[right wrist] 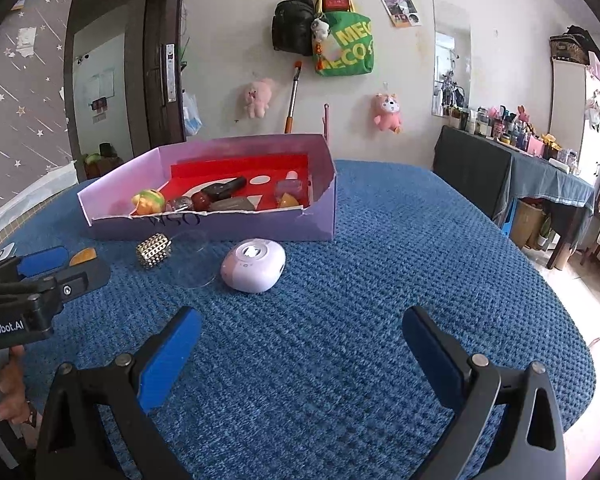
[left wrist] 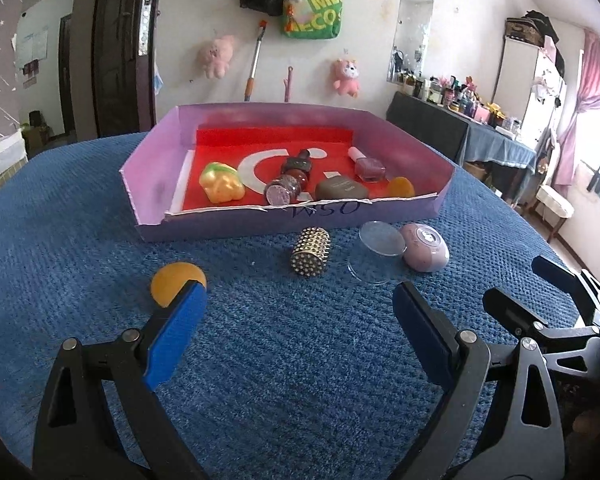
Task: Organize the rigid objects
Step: 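Withdraw both grippers from the box back toward the remaining items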
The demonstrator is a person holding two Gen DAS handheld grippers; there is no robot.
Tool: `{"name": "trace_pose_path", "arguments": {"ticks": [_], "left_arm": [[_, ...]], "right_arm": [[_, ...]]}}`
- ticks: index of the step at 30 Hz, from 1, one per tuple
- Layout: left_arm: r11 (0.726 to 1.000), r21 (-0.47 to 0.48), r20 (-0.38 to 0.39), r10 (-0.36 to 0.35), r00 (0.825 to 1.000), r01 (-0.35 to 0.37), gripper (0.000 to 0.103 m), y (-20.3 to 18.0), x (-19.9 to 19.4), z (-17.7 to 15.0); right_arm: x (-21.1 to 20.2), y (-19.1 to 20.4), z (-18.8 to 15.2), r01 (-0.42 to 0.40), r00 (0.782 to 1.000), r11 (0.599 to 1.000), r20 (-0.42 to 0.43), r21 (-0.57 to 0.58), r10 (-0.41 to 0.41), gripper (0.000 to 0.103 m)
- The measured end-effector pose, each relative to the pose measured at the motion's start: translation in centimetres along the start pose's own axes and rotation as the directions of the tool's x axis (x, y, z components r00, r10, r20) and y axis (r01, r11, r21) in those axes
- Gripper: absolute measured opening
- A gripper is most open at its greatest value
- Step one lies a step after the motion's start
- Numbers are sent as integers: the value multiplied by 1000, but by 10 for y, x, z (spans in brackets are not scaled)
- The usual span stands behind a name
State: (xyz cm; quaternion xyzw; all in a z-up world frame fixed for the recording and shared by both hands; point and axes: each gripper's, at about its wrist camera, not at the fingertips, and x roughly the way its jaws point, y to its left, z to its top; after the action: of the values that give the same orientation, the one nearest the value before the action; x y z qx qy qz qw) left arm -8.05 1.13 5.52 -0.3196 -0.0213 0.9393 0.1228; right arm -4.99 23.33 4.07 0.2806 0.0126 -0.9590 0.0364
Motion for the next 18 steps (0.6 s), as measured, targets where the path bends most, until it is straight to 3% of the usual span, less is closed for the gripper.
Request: {"name": "trace_pose_path", "arguments": {"ticks": [7,14,18], "left_arm": [[999,31,-37,26,999,-25,95,-1,12,12],[995,77,-98,71,993,-63,95,3,29,26],[994,98,-142,71,987,-57,95,6,40,30]], "right_arm": [[11,-1,15,-3,1000,1000,-24,-21,2,103],[36,2,34,-45,993,999,-108,-20,42,103],[49,6,43,-29,988,999,-150,-26,24,103]]}}
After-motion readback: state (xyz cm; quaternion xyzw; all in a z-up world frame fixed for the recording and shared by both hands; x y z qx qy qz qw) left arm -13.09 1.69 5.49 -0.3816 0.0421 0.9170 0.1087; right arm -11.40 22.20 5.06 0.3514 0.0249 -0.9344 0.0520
